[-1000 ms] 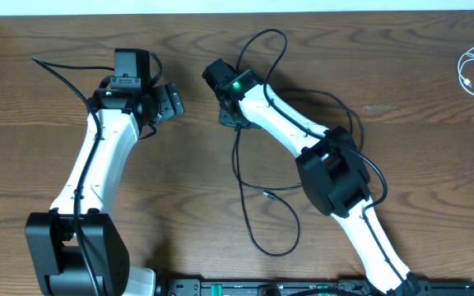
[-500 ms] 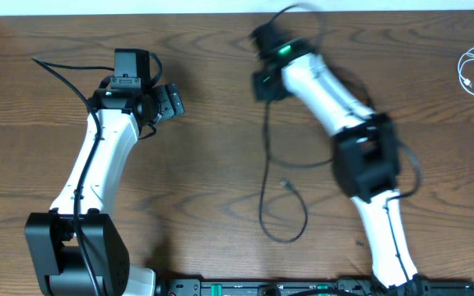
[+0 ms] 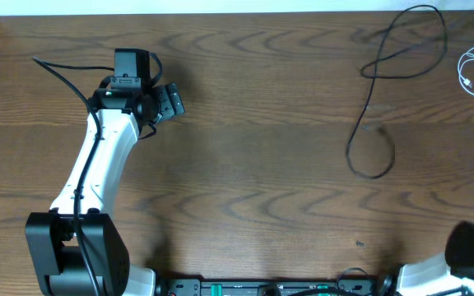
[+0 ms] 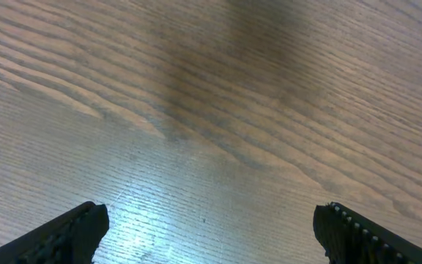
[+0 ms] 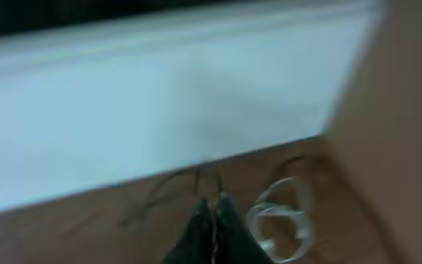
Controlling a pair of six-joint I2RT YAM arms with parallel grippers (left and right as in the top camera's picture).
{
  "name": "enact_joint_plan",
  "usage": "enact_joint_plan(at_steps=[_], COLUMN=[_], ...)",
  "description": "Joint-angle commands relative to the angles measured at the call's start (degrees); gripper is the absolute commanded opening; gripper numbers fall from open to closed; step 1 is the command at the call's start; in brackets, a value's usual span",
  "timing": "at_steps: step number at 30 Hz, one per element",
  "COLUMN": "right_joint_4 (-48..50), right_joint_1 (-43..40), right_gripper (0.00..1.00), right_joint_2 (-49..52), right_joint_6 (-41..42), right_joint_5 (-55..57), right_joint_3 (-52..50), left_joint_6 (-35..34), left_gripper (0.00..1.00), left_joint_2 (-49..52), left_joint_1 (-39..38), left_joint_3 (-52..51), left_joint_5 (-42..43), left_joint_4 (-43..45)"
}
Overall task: Untangle cables
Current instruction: 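Carry the black cable to the top-right with the right gripper, then release the black cable at top-right and raise the right gripper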
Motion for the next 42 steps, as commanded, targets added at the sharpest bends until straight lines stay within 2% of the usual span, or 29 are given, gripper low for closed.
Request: enact_joint_plan(at_steps=[1, 7, 12, 13, 17, 23, 31, 36, 42], right_joint_4=[0.46, -0.83, -7.91, -9.20, -13.16, -14.88, -11.30, -6.82, -2.38], right_joint_1=[-8.33, -15.80, -15.41, -14.84, -10.80, -0.17, 9.90, 13.70, 15.21], right_gripper=[0.01, 0.01, 0.03, 0.08, 0.37, 0.57, 0.66, 0.71, 0.72], right_joint_2=[-0.02, 3.98, 8.90, 10.01, 15.67, 24.22, 35.15, 40.65, 44.89], right_joint_6=[-3.72, -7.08, -8.76, -8.76, -8.81, -18.56, -26.34, -26.27, -25.18], right_joint_5=[-2.67, -3.23, -13.60, -14.64, -15.52, -14.32, -10.19, -3.54, -3.04], right_joint_3=[-0.13, -0.15, -0.15, -0.15, -0.17, -0.17, -0.17, -0.17, -0.17], left_joint_6=[-0.33, -0.33, -0.33, -0.33, -0.33, -0.33, -0.33, -0.33, -0.33], left_gripper=[0.95, 0.95, 0.95, 0.95, 0.95, 0.95, 0.95, 0.95, 0.95], left_joint_2=[-0.26, -0.26, -0.26, -0.26, -0.26, -0.26, -0.26, -0.26, -0.26], left_joint_1=[0.20, 0.20, 0.20, 0.20, 0.20, 0.20, 0.20, 0.20, 0.20], left_joint_3=[1.16, 1.16, 1.16, 1.16, 1.16, 1.16, 1.16, 1.16, 1.16], left_joint_5=[-0.31, -0.31, -0.31, -0.31, -0.31, -0.31, -0.31, -0.31, -0.31], left_joint_4=[-0.20, -0.20, -0.20, -0.20, -0.20, -0.20, -0.20, -0.20, -0.22])
